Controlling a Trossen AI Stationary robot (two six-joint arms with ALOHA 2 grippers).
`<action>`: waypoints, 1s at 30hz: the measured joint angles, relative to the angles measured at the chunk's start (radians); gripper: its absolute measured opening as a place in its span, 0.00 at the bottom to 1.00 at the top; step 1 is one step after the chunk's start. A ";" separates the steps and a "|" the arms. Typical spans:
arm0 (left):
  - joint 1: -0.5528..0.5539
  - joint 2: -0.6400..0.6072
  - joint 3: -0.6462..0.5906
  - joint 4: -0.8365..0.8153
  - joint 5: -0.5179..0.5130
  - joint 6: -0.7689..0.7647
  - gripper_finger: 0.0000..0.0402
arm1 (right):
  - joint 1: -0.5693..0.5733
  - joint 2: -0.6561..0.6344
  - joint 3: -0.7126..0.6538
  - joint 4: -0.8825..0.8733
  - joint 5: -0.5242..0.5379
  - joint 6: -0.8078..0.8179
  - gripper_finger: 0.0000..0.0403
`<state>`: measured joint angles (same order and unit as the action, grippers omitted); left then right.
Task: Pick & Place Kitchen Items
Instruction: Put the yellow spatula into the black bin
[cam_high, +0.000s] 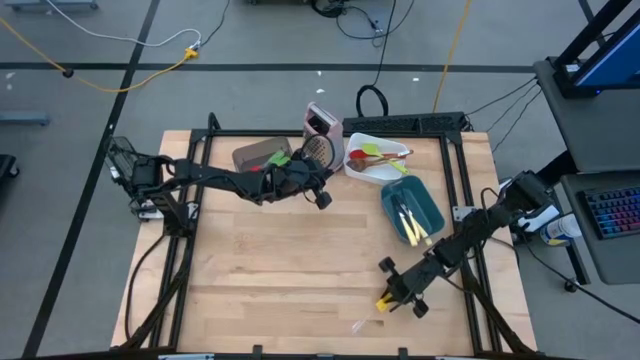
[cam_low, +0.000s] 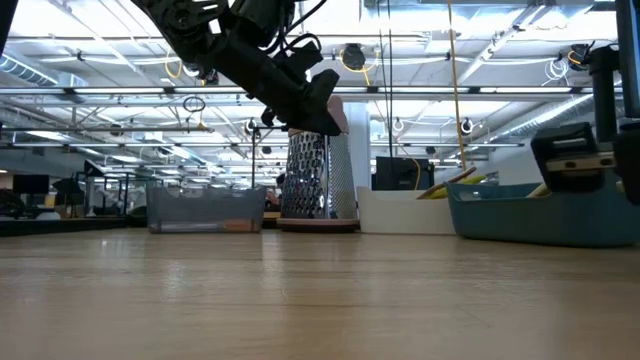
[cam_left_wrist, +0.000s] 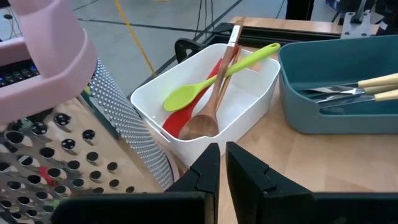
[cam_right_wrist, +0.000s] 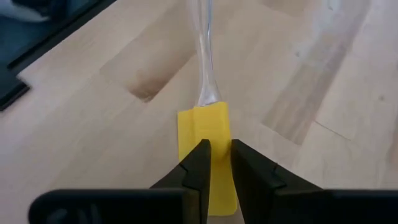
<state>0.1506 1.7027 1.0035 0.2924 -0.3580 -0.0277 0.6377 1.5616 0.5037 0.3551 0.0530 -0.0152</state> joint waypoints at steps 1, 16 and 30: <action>0.002 0.000 0.000 0.000 0.000 0.000 0.08 | -0.003 0.000 0.000 0.005 0.000 0.026 0.13; 0.008 0.000 0.000 -0.003 0.000 -0.004 0.08 | -0.002 -0.003 0.001 0.000 -0.047 0.162 0.13; 0.008 0.000 0.000 -0.005 0.000 -0.044 0.08 | 0.005 0.053 0.002 0.064 -0.027 0.142 0.38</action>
<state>0.1585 1.7027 1.0035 0.2878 -0.3575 -0.0713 0.6430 1.6143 0.5054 0.4194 0.0264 0.1267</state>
